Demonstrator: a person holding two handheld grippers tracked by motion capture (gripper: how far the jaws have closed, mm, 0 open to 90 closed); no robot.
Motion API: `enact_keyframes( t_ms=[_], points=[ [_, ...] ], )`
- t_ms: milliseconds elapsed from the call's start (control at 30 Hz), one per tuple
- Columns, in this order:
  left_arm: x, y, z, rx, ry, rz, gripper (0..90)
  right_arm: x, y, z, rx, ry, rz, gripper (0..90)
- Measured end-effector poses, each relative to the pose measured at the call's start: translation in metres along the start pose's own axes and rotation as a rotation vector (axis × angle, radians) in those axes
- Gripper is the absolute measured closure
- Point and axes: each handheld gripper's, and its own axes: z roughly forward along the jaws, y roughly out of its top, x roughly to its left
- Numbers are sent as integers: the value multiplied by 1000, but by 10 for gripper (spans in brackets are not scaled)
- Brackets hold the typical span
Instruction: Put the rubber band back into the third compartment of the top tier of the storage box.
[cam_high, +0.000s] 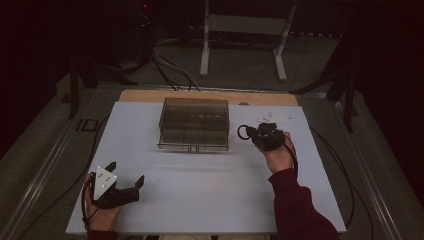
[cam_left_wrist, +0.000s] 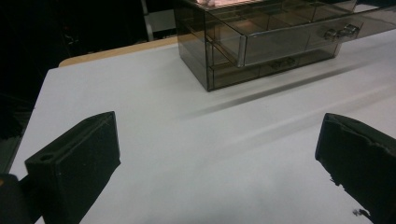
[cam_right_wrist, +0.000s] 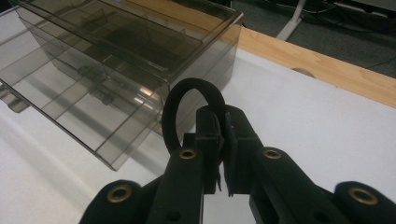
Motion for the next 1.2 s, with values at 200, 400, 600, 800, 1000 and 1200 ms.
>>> enact_keyframes(
  t_ms=[200,400,600,800,1000,1200],
  points=[
    [0,0,0,1,-1,0,6,3,3,3,-8,13,7,863],
    [0,0,0,1,-1,0,7,5,5,4,-18,24,16,863],
    [0,0,0,1,-2,1,6,8,8,5,-27,35,25,863],
    [0,0,1,-3,-3,-2,6,9,11,5,-35,45,35,863],
    [-1,1,3,1,-3,-3,7,10,15,7,-39,53,42,862],
    [0,0,2,2,4,-8,7,14,21,11,-42,61,45,862]
  ],
)
